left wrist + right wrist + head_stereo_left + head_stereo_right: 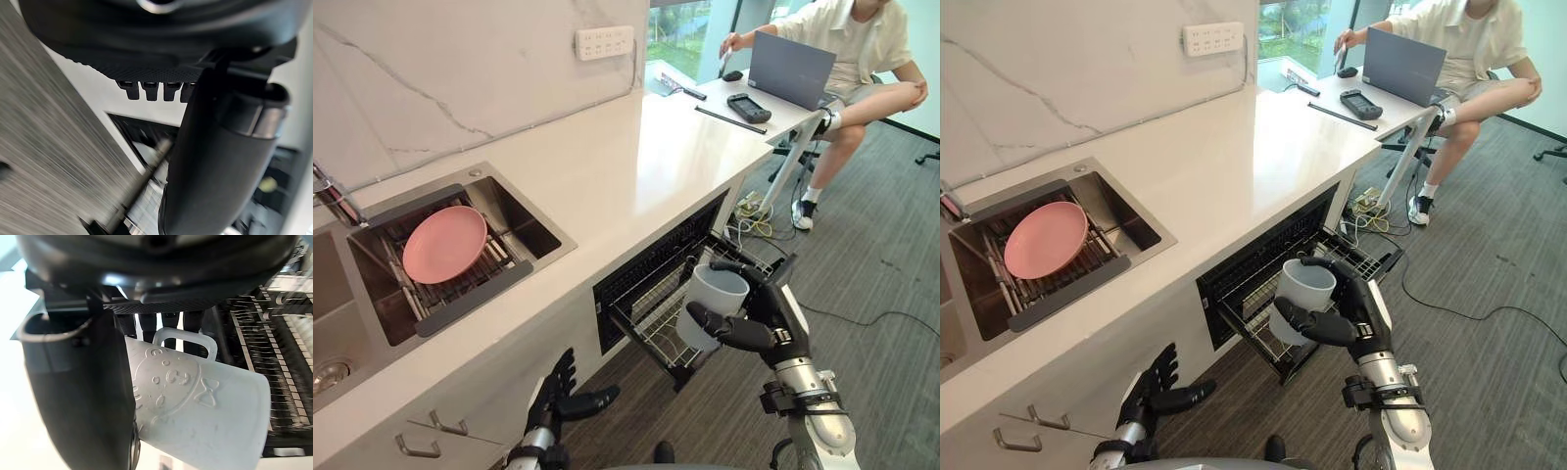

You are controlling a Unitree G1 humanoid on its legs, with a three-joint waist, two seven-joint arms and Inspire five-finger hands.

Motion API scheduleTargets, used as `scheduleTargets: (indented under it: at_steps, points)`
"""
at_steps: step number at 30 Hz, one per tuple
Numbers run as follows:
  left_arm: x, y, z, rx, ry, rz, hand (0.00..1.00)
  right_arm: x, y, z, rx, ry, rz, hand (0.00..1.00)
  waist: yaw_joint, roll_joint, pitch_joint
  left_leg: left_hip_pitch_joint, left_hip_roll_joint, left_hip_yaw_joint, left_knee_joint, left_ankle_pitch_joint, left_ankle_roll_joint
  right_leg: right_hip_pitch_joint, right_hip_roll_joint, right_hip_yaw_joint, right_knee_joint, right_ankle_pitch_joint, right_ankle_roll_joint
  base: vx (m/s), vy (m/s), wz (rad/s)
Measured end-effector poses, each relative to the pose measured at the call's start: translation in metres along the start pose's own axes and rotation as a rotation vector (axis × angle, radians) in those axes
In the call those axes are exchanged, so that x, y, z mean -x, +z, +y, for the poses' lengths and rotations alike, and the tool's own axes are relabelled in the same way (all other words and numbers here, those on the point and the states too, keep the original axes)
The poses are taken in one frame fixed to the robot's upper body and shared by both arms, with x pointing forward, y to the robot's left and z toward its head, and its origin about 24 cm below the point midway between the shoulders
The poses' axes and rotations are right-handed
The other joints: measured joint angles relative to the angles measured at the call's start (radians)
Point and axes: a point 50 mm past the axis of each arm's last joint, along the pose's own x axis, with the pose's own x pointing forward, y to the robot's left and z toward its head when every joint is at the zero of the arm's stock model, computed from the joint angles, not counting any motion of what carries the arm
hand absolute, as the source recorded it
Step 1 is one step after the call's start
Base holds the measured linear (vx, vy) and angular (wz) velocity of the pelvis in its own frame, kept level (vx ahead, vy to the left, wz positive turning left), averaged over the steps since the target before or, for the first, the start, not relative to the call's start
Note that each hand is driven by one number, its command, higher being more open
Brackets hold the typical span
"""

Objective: Walk over to the sink, pick up the cup, carry it to the dishwasher, place the cup inside the dishwasher, then close the dishwasher door

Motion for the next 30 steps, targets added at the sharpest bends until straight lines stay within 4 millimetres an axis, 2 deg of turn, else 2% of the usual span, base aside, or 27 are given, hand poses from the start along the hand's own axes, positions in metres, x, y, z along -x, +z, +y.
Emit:
scheduleTargets:
  at_steps: [3, 5, 7, 9, 10, 13, 17, 20, 24, 28, 30]
  points:
    - [0.003, -0.012, 0.016, -0.013, 0.071, 0.057, 1.0, -0.008, -0.011, -0.006, 0.046, 0.01, 0.059, 0.0, 0.003, -0.003, 0.039, -0.007, -0.003, -0.018, 0.006, 0.003, 0.001, 0.004, -0.006, -0.019, 0.001, -0.002, 0.002, -0.03, 0.015, 0.18]
    - [0.002, -0.009, 0.023, -0.027, 0.094, 0.051, 1.0, -0.016, -0.014, -0.01, 0.059, -0.009, 0.073, 0.0, 0.007, -0.011, 0.067, -0.035, -0.002, -0.031, 0.036, 0.0, -0.001, -0.009, -0.009, -0.031, 0.005, -0.004, 0.005, -0.04, 0.002, 0.21]
    - [-0.008, 0.005, 0.028, -0.035, 0.114, 0.004, 1.0, -0.027, -0.012, -0.014, 0.087, -0.039, 0.066, 0.0, 0.018, -0.022, 0.11, -0.111, 0.011, -0.047, 0.113, -0.02, 0.004, -0.051, -0.007, -0.043, 0.023, 0.004, -0.004, -0.07, -0.009, 0.19]
    - [-0.022, 0.028, 0.029, -0.047, 0.113, -0.067, 1.0, -0.044, -0.006, -0.019, 0.141, -0.066, 0.046, 0.0, 0.036, -0.028, 0.187, -0.178, 0.036, -0.061, 0.209, -0.047, 0.008, -0.09, 0.001, -0.059, 0.065, 0.001, -0.011, -0.12, -0.02, 0.11]
    - [-0.024, 0.031, 0.029, -0.05, 0.112, -0.076, 1.0, -0.046, -0.005, -0.02, 0.146, -0.071, 0.042, 0.0, 0.037, -0.029, 0.197, -0.185, 0.038, -0.063, 0.218, -0.05, 0.007, -0.094, 0.001, -0.062, 0.072, 0.0, -0.013, -0.14, -0.013, 0.14]
    - [-0.039, 0.057, 0.025, -0.062, 0.094, -0.157, 1.0, -0.067, 0.005, -0.027, 0.21, -0.11, 0.019, 0.0, 0.044, -0.036, 0.268, -0.254, 0.051, -0.078, 0.288, -0.064, 0.012, -0.147, 0.002, -0.072, 0.12, -0.005, -0.018, -0.13, 0.01, 0.08]
    - [-0.044, 0.071, 0.028, -0.08, 0.093, -0.195, 1.0, -0.085, 0.018, -0.032, 0.289, -0.124, -0.009, 0.0, 0.049, -0.051, 0.325, -0.314, 0.056, -0.093, 0.332, -0.07, 0.02, -0.189, 0.0, -0.086, 0.14, -0.005, -0.019, -0.13, 0.028, 0.08]
    - [-0.046, 0.079, 0.036, -0.093, 0.111, -0.218, 1.0, -0.102, 0.03, -0.038, 0.336, -0.142, -0.036, 0.0, 0.062, -0.061, 0.358, -0.362, 0.056, -0.105, 0.351, -0.065, 0.023, -0.219, -0.001, -0.095, 0.134, 0.004, -0.028, -0.08, 0.03, 0.11]
    - [-0.047, 0.087, 0.04, -0.103, 0.118, -0.242, 1.0, -0.121, 0.039, -0.049, 0.391, -0.154, -0.012, 0.0, 0.095, -0.059, 0.388, -0.41, 0.056, -0.115, 0.366, -0.062, 0.026, -0.252, -0.001, -0.104, 0.125, 0.024, -0.026, -0.02, 0.029, 0.07]
    - [-0.05, 0.093, 0.035, -0.098, 0.099, -0.273, 1.0, -0.131, 0.039, -0.055, 0.412, -0.16, 0.048, 0.0, 0.114, -0.051, 0.398, -0.454, 0.053, -0.126, 0.374, -0.06, 0.027, -0.29, -0.004, -0.116, 0.126, 0.025, -0.025, 0.04, 0.029, 0.07]
    - [-0.054, 0.1, 0.025, -0.074, 0.077, -0.311, 1.0, -0.138, 0.047, -0.057, 0.437, -0.16, 0.04, 0.0, 0.114, -0.035, 0.414, -0.459, 0.048, -0.126, 0.37, -0.058, 0.03, -0.3, -0.009, -0.117, 0.135, 0.022, -0.024, 0.03, 0.038, 0.01]
